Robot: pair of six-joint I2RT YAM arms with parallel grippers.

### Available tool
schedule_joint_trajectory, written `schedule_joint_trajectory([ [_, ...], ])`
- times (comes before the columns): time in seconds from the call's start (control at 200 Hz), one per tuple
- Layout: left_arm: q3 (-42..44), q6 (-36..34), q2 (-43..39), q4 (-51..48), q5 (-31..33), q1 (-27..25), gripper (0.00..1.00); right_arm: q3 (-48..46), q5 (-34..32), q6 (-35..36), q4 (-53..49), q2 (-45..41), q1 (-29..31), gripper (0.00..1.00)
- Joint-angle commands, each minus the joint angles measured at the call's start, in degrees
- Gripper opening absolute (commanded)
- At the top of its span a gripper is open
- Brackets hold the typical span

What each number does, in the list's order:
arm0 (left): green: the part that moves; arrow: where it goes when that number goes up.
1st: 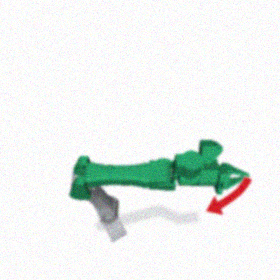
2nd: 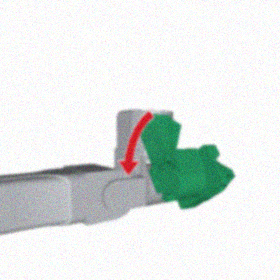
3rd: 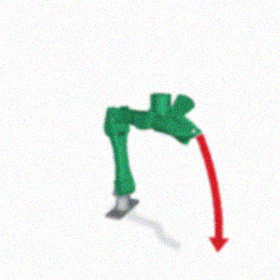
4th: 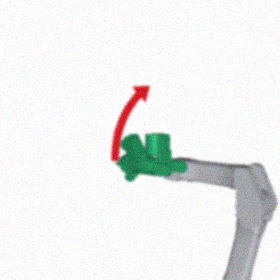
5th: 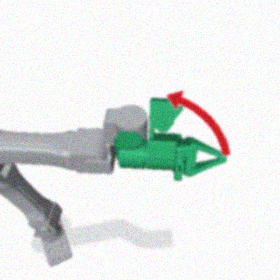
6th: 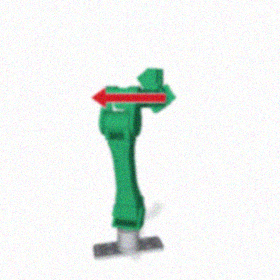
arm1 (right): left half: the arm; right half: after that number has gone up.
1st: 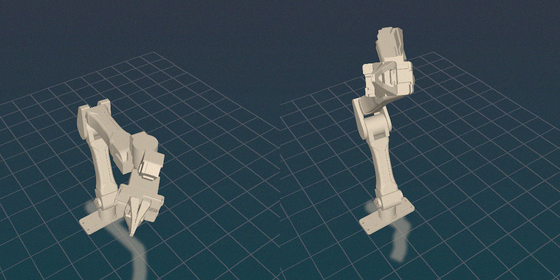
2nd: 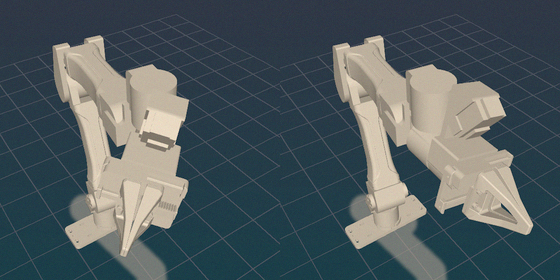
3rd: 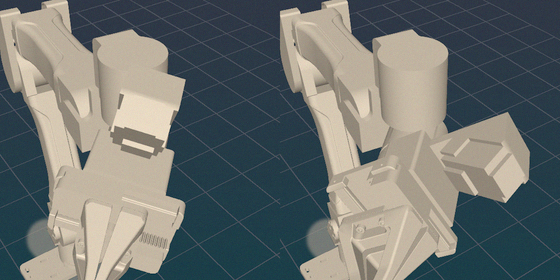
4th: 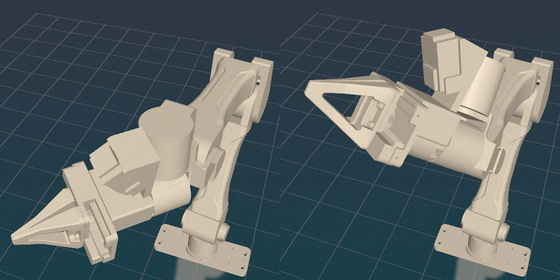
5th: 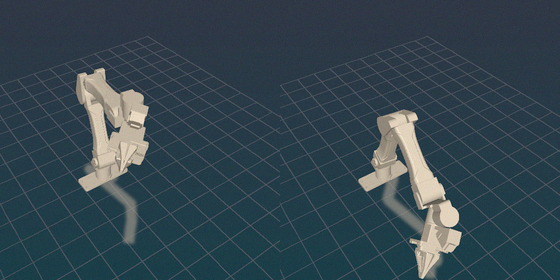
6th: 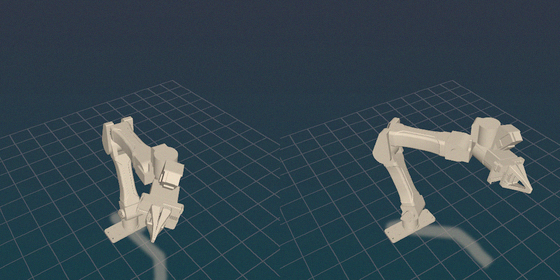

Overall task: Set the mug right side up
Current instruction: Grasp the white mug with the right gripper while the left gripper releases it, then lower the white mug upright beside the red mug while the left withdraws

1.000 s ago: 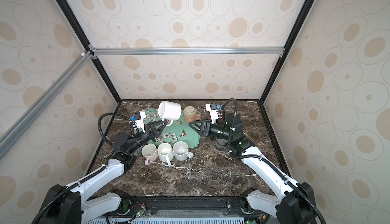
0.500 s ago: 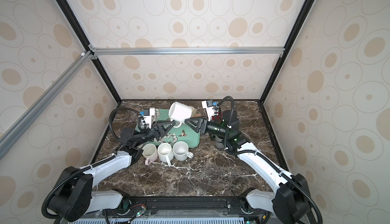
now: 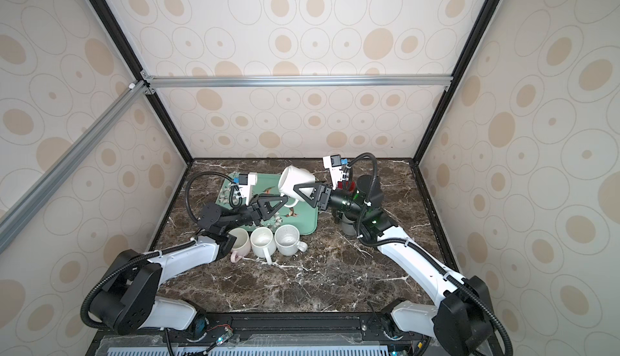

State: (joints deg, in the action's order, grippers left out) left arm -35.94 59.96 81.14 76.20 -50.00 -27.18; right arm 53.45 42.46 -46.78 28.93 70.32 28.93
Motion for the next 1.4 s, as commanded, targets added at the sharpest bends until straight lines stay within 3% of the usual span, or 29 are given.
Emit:
schedule_joint_trajectory([
  [0.0,-1.0,1.6,-0.4,8.4,0.9,-0.9,0.00,-0.2,0.2,-1.6,5.5,-0.1,0.4,0.49],
  [0.185,-0.9,2.0,0.1,8.2,1.1,-1.0,0.00,-1.1,0.4,-3.0,8.0,0.2,0.5,0.28],
  [0.525,-1.9,4.3,1.6,10.5,-0.8,-1.0,0.00,-2.3,-1.5,-1.3,7.1,-2.0,0.5,0.00],
  [0.595,-2.8,4.7,1.5,10.4,-1.9,-1.0,0.04,-2.4,-2.7,0.8,4.7,-3.0,0.5,0.00],
  [0.655,-3.2,4.6,1.1,10.0,-2.1,-0.9,0.18,-2.0,-3.8,3.0,1.8,-4.1,0.5,0.00],
  [0.75,-2.9,3.3,0.0,8.0,-1.4,-0.7,0.48,-0.5,-5.1,6.3,-2.5,-5.4,0.3,0.00],
  [0.84,-2.1,1.6,-1.2,6.0,-0.4,-0.4,0.62,2.8,-7.3,10.7,-10.9,-6.1,0.1,0.00],
  [1.06,-1.1,-2.5,-4.5,-2.0,0.6,1.7,0.63,12.3,-16.5,23.4,-34.0,-5.6,-2.3,0.00],
  [1.24,-2.6,-13.7,-9.3,-18.8,2.7,2.2,0.62,20.8,-26.5,28.3,-50.5,0.4,-6.8,0.00],
  [1.396,-4.2,-21.6,-13.0,-31.1,5.4,2.3,0.62,25.2,-32.0,32.7,-58.6,6.3,-10.4,0.00],
])
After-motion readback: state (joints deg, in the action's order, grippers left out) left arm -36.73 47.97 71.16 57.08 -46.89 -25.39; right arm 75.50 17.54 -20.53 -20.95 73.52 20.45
